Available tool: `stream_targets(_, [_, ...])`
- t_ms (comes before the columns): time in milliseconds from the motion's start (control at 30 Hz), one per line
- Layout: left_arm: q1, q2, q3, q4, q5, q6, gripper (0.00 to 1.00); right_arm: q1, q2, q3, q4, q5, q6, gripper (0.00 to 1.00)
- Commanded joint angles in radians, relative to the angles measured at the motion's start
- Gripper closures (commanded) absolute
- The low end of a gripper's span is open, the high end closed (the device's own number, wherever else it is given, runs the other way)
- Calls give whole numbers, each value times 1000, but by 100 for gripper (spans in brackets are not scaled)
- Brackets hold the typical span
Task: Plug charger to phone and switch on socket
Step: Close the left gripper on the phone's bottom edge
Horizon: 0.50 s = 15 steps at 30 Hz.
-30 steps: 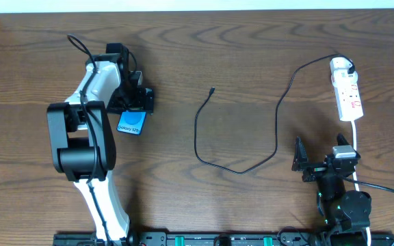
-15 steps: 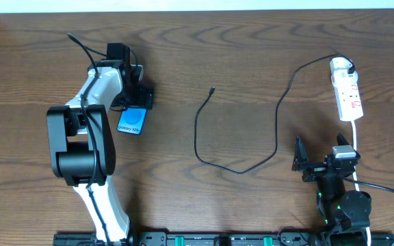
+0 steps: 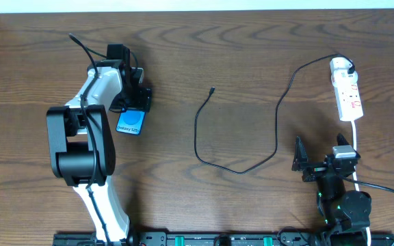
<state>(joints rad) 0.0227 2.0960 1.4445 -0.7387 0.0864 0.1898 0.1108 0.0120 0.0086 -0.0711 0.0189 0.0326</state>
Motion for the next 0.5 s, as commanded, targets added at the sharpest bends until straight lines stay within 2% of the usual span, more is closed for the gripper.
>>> stream_targets(0, [4,59,-49,-23,43,1,21,2,-5,-3,-2,5,-4,1])
stream_targets(200, [4,58,-43,-23,43,-13,30,2,-5,-3,-2,5,-4,1])
stream_targets(467, [4,-7,-4,-35,43,-125,31,2,-5,-3,-2,5,-4,1])
